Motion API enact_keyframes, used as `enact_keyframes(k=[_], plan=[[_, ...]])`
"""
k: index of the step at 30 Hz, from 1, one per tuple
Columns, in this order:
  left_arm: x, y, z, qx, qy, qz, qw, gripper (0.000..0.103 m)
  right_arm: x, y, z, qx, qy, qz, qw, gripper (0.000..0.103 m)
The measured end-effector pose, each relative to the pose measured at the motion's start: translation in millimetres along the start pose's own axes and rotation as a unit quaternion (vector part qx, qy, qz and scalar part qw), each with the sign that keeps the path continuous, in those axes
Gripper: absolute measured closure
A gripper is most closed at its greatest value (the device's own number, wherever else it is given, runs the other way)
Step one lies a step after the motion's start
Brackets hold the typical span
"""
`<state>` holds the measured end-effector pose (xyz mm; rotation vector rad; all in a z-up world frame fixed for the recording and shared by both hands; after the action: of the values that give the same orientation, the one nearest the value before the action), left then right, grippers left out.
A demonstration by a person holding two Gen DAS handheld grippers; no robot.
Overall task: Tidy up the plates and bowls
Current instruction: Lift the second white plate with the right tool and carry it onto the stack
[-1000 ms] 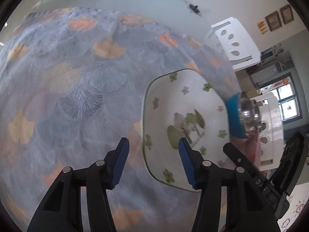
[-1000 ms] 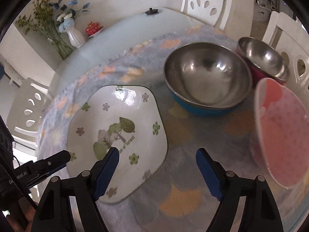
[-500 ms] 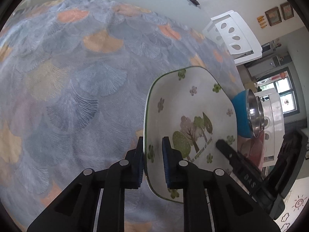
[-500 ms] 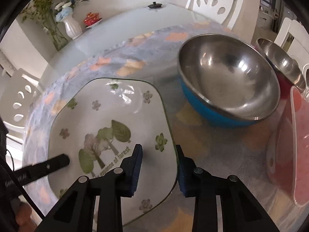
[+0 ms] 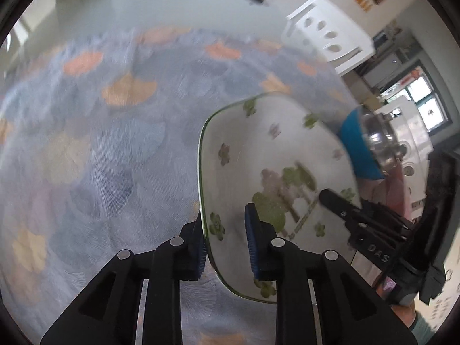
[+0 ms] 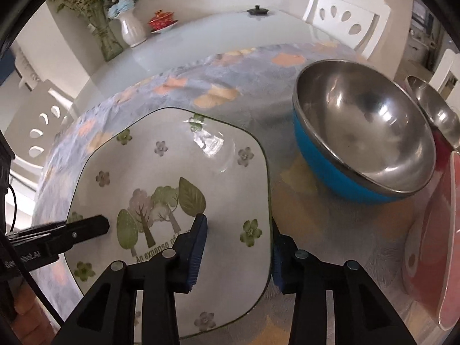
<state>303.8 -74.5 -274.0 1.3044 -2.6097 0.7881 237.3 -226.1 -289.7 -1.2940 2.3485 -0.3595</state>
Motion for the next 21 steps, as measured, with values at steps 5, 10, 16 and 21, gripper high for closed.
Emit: enact_keyframes(k=[5,10,16,21], plan=[[12.2,-0.3,-26.9,0.027,-0.032,0.043,0.9982,0.083,-3.1,4.8,-15.0,0.006,-0.013,-0.007,1.0,0.065],[12.6,6.9,-49.7,0.051,-0.036,0.033,0.9975,0.083,-15.9,14.1,-37.6,0.019,-0.028,-0.021,0.999,0.065],[22.7,19.7,-95.7,0.082,-0.053,0.031,0.9948,0.083,-34.5,22.4,-86.4,0.047,-0.054,-0.034,0.997,0.065],[36.5,32.8,-145.9,0.117,-0.06,0.023,0.991,0.082,-51.1,26.2,-136.4,0.079,-0.078,-0.043,0.993,0.065]])
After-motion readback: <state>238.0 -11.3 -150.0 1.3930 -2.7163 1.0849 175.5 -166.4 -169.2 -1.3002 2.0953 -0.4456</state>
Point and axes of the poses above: each gripper's, at about its wrist camera, not at the fingertips, and z roughly the way its jaws point, x to its right, y to its underside, the point moved 9 cm from there along z, roughly the way its jaws point, and after that the axes turned 7 degrees about z, right-handed, at the moved point
